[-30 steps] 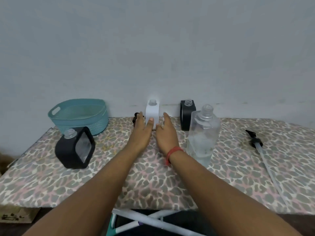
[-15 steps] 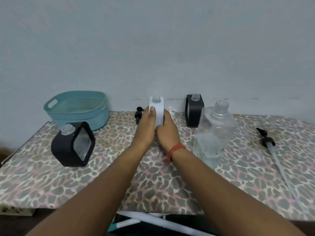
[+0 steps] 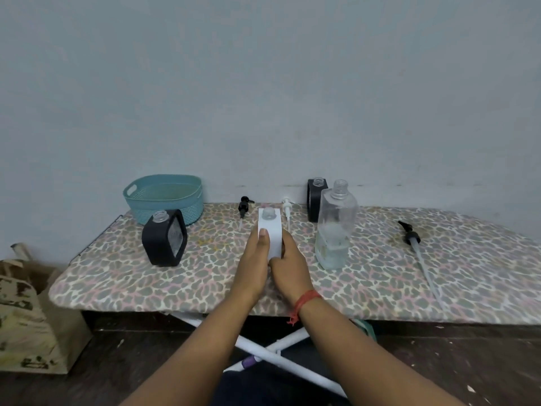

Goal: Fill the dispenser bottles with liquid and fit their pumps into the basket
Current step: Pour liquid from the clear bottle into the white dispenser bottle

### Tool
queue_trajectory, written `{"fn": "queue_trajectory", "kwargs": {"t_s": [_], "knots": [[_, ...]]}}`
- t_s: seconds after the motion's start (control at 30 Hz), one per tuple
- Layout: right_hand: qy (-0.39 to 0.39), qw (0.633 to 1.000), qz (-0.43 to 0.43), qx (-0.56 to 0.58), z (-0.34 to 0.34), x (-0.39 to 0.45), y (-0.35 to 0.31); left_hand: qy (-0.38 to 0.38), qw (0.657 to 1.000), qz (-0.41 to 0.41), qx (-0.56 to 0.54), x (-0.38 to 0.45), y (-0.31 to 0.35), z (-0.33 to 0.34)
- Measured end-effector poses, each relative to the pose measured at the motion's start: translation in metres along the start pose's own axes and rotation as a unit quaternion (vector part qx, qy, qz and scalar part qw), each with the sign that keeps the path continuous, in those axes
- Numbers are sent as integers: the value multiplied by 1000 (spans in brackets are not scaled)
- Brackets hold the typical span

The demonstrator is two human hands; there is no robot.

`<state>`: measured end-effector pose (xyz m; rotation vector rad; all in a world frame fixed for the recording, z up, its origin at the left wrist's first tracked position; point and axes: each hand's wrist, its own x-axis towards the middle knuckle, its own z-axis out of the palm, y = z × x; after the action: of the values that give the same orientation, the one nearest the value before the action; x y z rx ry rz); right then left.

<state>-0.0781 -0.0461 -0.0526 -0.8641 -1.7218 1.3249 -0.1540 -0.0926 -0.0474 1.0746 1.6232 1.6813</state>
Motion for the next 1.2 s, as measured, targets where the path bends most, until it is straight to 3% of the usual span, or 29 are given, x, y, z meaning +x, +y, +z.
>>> {"fn": "queue_trajectory", "kwargs": {"t_s": [0.37,0.43,0.57,0.7,0.83,0.97,1.2], "knots": [[-19,998,-2,-54,-19,-15,2,-25,995,-50,78,-21,12,-3],[38,997,-1,-62,-30,-19,4,-20,991,-45,121,-18,14,-7],[214,964,-101,-123,-63,-25,12,-6,966,19,258,-1,15,-15],[289,933,-106,-185,-95,-13,18,2,913,54,405,22,15,-16],[228,947,-77,-213,-107,13,16,11,874,32,484,40,17,-11],[173,968,-53,-176,-103,36,16,12,857,-5,514,53,13,-8],[175,964,-80,-182,-94,55,15,14,845,19,535,61,10,-3]]}}
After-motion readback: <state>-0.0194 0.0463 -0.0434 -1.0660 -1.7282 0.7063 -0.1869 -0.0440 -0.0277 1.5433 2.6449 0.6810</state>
